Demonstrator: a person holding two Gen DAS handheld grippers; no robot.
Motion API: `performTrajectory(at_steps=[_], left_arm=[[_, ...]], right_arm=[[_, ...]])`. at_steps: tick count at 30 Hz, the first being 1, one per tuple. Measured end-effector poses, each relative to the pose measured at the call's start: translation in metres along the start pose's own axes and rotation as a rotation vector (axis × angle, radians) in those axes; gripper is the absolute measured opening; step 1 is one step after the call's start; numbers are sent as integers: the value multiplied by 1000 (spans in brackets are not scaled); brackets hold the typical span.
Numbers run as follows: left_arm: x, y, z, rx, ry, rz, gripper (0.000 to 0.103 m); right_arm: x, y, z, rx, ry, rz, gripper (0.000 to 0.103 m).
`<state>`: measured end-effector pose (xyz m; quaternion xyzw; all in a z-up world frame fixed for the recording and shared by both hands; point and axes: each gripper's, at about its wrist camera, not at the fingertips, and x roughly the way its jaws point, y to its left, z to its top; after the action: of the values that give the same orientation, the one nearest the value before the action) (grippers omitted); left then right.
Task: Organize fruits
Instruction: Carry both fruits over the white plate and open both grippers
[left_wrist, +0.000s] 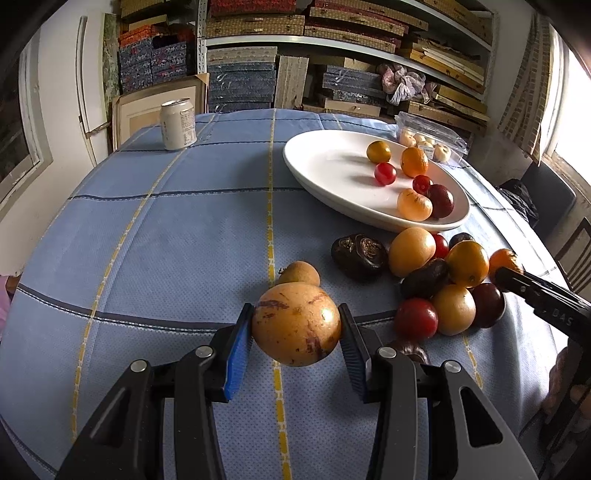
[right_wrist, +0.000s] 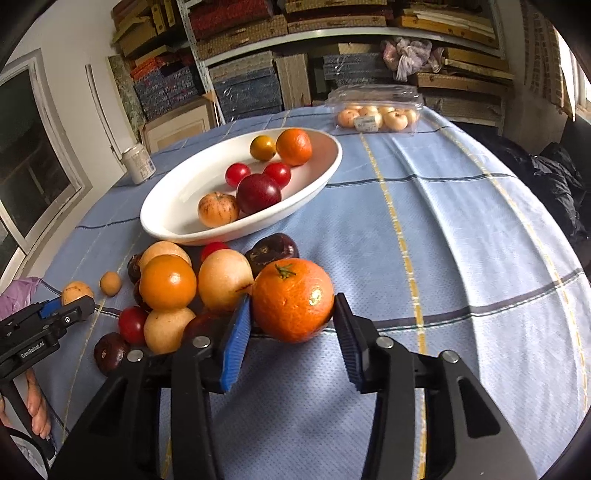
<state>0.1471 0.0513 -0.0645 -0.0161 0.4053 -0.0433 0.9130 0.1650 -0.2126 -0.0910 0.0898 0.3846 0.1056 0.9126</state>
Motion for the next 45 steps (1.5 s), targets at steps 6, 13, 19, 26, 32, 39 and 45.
performTrajectory(at_steps=[6, 13, 19, 26, 32, 39, 45], left_arm=[[-6, -2, 11, -10, -11, -9, 45], [-2, -22, 74, 39, -69, 15, 45], [37, -37, 117, 38, -60, 18, 45], [89, -40, 141, 19, -9, 18, 45], [109, -37, 141, 20, 9, 23, 45], [118, -33, 137, 13, 27, 28, 51], [78, -27, 142, -6, -48, 31, 66]], right_arm=[[-23, -1, 11, 30, -44, 29, 44], [-53, 19, 88, -13, -194, 31, 43], [-15, 35, 121, -58, -192, 8, 43], [53, 20, 132, -39, -93, -38, 44], [83, 26, 136, -78, -61, -33, 44], [89, 37, 136, -125, -63, -6, 45], [19, 22, 143, -61, -201, 61, 55]])
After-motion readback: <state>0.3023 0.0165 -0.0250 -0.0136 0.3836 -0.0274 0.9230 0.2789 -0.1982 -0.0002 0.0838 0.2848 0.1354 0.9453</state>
